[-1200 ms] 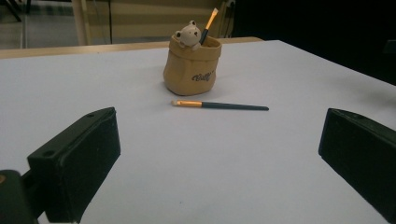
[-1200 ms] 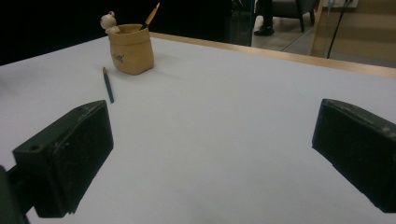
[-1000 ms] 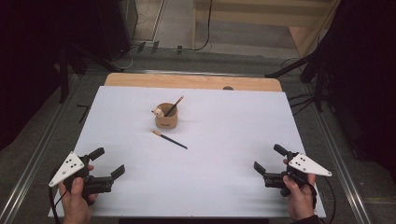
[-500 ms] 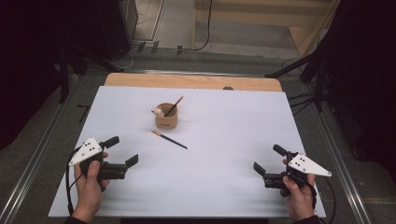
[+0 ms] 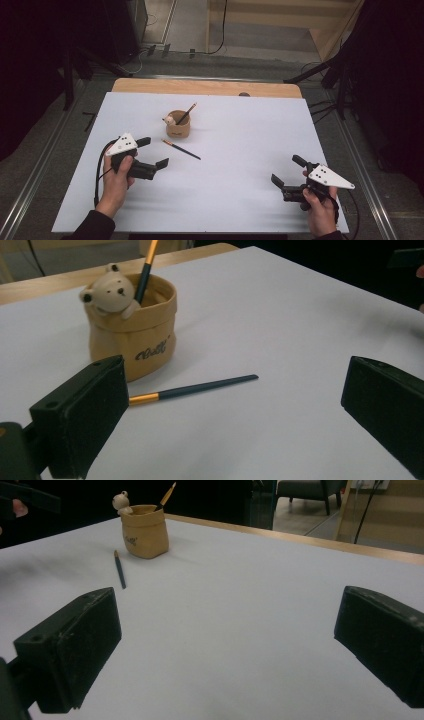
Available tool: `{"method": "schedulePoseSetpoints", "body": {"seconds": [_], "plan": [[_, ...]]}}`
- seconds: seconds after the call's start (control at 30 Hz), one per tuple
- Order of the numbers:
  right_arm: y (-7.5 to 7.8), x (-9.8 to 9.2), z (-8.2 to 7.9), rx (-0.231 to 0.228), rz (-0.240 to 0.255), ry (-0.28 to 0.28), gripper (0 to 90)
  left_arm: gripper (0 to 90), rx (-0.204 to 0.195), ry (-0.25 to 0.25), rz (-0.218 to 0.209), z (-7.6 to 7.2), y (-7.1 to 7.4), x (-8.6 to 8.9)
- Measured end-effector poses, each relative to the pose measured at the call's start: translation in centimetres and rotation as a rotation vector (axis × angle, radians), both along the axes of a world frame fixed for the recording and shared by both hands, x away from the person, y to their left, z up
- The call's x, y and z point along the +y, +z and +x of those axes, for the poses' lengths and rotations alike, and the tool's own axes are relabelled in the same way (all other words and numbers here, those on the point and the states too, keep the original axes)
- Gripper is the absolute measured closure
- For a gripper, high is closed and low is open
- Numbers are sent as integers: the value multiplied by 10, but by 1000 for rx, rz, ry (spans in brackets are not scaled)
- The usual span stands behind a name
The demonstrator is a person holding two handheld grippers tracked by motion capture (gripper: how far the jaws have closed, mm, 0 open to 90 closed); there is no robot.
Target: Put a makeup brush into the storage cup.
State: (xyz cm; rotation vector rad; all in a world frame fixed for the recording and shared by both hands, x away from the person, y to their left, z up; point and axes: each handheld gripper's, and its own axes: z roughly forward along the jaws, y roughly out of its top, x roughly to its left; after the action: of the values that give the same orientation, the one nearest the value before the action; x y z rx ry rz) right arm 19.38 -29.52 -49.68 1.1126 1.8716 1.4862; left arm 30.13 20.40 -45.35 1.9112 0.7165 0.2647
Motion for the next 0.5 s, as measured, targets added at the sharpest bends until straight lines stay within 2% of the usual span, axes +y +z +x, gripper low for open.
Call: {"method": "schedulePoseSetpoints", "body": {"seconds": [0.1, 0.5], "plan": [[-1, 0, 0, 6, 4, -5, 0, 0, 14, -25, 11, 7, 0, -7], [-2, -1, 1, 6, 3, 0, 0, 8, 48, -115, 127, 26, -4, -31]]}}
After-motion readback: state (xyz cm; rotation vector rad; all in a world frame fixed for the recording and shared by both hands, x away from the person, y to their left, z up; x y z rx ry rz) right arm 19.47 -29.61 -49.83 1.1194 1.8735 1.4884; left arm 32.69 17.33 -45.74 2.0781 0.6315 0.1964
